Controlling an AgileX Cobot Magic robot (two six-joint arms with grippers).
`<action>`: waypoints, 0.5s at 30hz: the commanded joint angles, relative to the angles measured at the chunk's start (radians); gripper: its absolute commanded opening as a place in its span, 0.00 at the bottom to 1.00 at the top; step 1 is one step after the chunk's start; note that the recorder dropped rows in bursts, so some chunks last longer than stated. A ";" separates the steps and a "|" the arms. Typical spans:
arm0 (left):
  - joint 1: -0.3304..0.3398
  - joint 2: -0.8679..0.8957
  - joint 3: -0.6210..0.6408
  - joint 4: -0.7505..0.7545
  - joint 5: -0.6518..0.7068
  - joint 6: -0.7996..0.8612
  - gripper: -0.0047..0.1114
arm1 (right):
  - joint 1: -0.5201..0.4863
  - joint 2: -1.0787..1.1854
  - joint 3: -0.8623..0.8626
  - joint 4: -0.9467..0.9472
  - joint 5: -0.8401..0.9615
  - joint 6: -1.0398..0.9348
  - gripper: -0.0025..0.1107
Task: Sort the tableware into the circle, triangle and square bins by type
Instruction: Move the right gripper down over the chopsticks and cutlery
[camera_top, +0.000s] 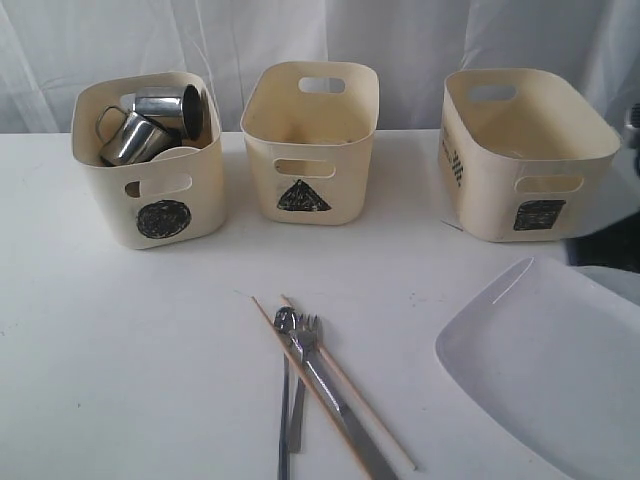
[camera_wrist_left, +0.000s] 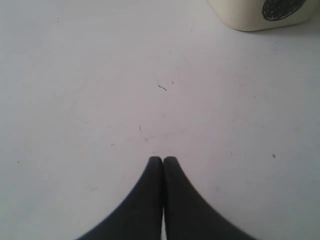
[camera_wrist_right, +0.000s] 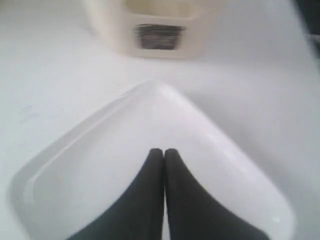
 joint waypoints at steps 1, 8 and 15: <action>-0.005 -0.004 0.004 0.000 0.015 -0.004 0.04 | 0.136 0.046 -0.072 0.562 0.077 -0.453 0.02; -0.005 -0.004 0.004 0.000 0.015 -0.004 0.04 | 0.428 0.257 -0.129 0.653 0.159 -0.436 0.02; -0.005 -0.004 0.004 0.000 0.015 -0.004 0.04 | 0.608 0.432 -0.234 0.653 0.092 -0.431 0.02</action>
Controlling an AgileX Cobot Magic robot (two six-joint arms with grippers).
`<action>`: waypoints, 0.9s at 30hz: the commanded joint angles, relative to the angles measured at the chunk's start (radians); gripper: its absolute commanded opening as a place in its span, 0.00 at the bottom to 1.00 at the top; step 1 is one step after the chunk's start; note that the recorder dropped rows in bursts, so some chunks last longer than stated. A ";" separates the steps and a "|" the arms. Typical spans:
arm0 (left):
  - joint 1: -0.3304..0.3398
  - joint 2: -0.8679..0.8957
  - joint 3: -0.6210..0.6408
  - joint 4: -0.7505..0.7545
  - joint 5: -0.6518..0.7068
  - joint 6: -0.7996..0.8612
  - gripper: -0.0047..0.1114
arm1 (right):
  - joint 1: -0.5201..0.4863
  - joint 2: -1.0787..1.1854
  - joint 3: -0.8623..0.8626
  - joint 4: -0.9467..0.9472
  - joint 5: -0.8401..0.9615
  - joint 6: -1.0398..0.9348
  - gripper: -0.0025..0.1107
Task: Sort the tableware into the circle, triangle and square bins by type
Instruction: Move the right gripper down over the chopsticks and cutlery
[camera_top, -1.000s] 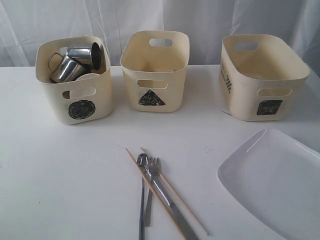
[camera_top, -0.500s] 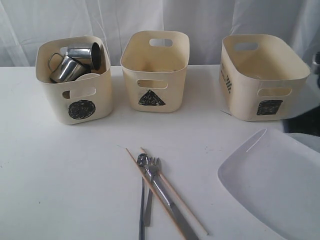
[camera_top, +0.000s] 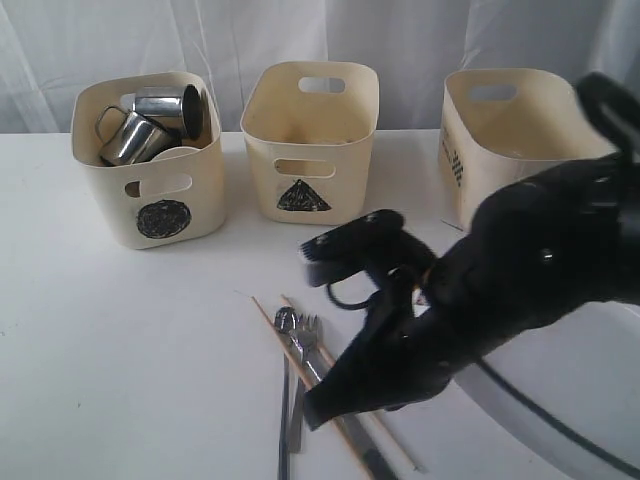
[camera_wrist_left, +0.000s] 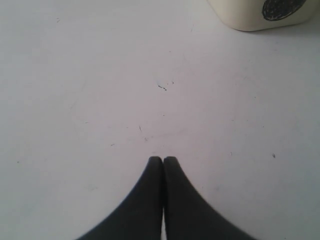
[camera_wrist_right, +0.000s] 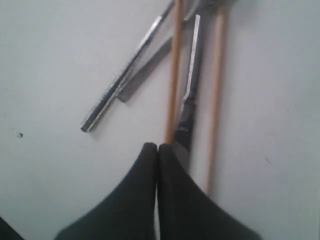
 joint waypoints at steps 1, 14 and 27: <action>-0.005 -0.004 0.004 0.000 0.015 -0.004 0.04 | 0.076 0.078 -0.060 0.001 -0.064 -0.011 0.02; -0.005 -0.004 0.004 0.000 -0.115 -0.004 0.04 | 0.097 0.217 -0.090 -0.012 -0.057 -0.058 0.36; -0.005 -0.004 0.004 0.000 -0.144 -0.004 0.04 | 0.097 0.333 -0.090 -0.208 -0.177 -0.011 0.36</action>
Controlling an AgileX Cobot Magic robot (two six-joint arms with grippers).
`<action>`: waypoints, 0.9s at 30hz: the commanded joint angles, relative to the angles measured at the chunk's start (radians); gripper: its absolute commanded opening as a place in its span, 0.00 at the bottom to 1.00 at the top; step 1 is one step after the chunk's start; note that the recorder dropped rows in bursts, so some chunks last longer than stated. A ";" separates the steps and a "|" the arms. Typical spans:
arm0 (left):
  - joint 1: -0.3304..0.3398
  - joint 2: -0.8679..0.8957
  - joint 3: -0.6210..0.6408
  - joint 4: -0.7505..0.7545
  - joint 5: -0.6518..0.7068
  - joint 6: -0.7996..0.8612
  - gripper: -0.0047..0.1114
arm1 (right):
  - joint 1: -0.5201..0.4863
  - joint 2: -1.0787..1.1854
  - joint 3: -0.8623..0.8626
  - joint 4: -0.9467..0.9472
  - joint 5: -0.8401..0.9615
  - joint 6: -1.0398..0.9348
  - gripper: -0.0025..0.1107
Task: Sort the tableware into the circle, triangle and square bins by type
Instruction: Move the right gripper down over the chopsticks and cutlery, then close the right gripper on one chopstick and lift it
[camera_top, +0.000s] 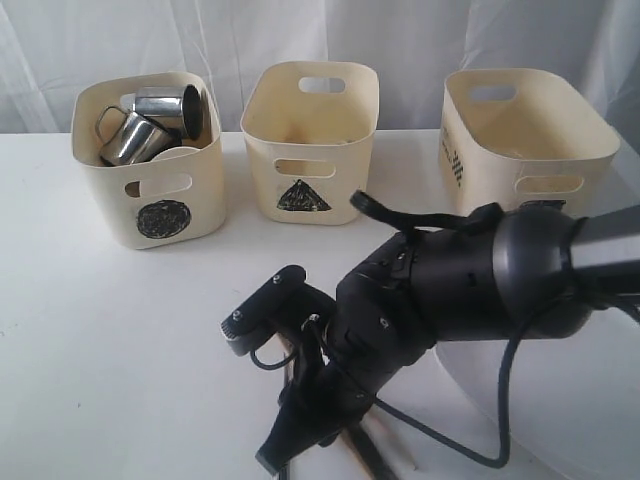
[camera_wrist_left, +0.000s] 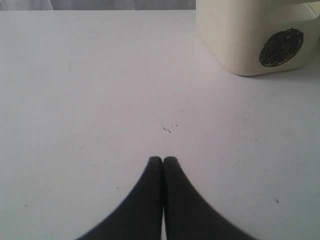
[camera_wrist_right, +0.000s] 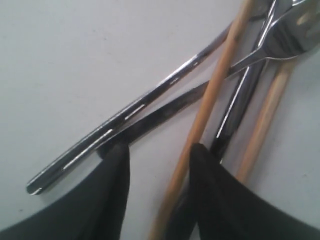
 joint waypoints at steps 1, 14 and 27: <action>-0.005 -0.004 0.004 0.000 -0.007 -0.004 0.04 | 0.003 0.031 -0.006 -0.061 -0.010 0.072 0.36; -0.005 -0.004 0.004 0.000 -0.007 -0.004 0.04 | 0.003 0.072 -0.006 -0.072 -0.007 0.072 0.26; -0.005 -0.004 0.004 0.000 -0.007 -0.004 0.04 | 0.003 -0.027 -0.056 -0.075 0.023 0.072 0.02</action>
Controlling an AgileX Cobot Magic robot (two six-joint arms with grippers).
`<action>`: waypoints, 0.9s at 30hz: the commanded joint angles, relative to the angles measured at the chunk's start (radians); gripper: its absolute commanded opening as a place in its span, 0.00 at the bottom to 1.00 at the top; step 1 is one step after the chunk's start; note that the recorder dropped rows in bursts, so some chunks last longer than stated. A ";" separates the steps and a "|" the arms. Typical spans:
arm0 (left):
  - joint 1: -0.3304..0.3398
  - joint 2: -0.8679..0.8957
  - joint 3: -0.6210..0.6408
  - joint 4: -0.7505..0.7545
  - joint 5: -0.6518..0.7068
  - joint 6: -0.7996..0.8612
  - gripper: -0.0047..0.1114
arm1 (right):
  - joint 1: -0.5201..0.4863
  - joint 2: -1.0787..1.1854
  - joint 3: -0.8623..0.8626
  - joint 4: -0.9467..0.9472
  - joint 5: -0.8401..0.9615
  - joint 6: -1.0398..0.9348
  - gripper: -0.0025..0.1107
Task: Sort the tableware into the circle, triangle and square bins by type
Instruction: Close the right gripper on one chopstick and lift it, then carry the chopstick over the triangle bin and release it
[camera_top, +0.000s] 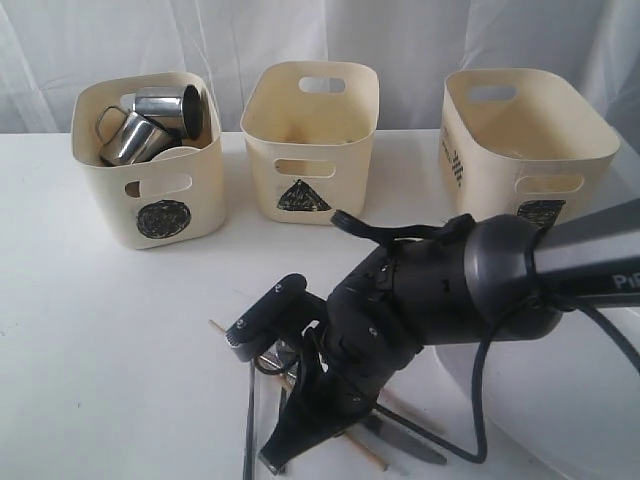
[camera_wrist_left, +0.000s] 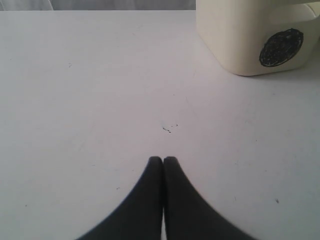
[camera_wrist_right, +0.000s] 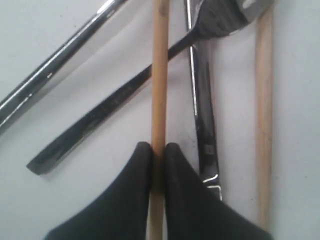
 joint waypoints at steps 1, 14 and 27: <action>-0.005 -0.004 0.004 0.000 -0.005 -0.004 0.04 | 0.003 -0.103 -0.061 -0.007 0.019 -0.006 0.02; -0.005 -0.004 0.004 0.000 -0.005 -0.004 0.04 | -0.008 -0.330 -0.204 -0.004 -0.425 0.130 0.02; -0.005 -0.004 0.004 0.000 -0.005 -0.004 0.04 | -0.236 -0.220 -0.204 0.176 -0.881 0.130 0.02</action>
